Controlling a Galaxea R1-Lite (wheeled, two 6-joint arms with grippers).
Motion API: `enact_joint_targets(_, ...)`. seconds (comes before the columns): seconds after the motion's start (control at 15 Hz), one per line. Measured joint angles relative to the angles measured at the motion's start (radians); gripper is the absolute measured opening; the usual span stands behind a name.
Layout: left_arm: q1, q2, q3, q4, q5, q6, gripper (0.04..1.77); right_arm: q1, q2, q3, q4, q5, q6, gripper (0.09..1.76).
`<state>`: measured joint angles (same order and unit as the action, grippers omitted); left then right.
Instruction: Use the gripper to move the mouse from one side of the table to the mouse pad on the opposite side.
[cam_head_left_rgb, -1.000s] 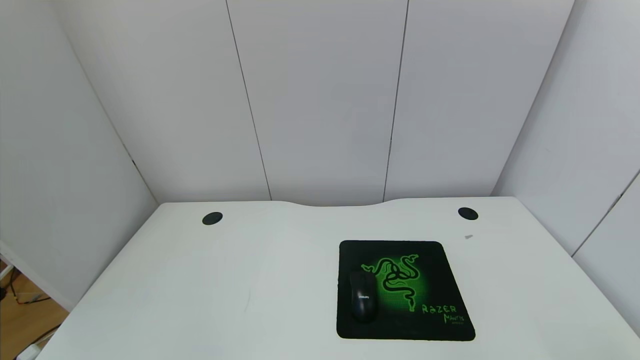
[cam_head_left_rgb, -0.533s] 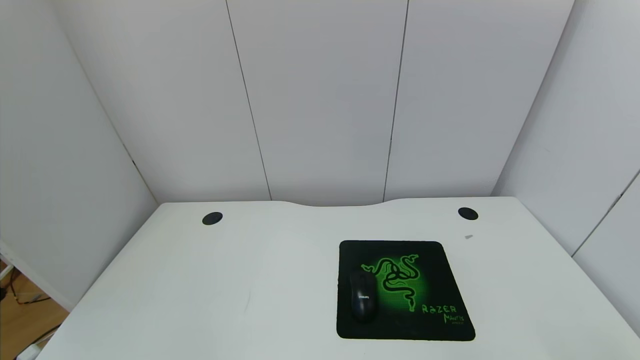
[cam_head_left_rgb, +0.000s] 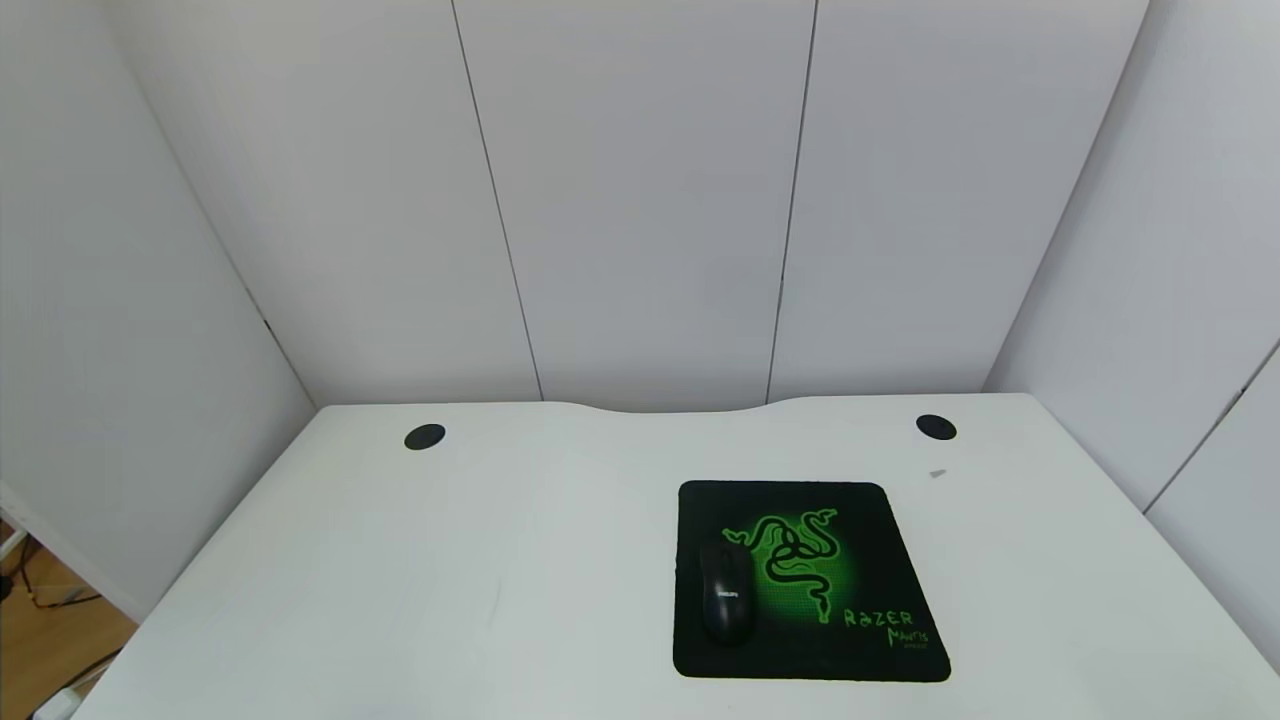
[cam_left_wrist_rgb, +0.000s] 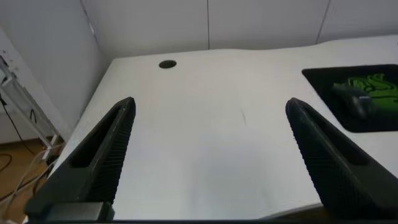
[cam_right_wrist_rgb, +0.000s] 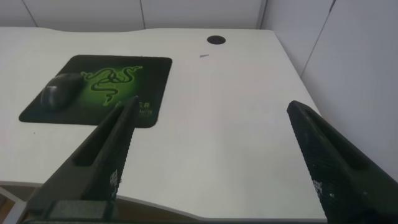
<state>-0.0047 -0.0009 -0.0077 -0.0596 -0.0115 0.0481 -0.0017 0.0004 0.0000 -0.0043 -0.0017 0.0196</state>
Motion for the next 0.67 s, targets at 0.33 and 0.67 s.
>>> enact_joint_targets(0.33, 0.000, 0.000, 0.007, 0.061, 0.004, -0.069, 1.72, 0.000, 0.000, 0.000, 0.000, 0.000, 0.000, 1.71)
enact_joint_targets(0.67, 0.000, 0.000, 0.007, 0.063, 0.000, -0.068, 1.72, 0.000, 0.000, 0.000, 0.000, 0.000, 0.001, 1.71)
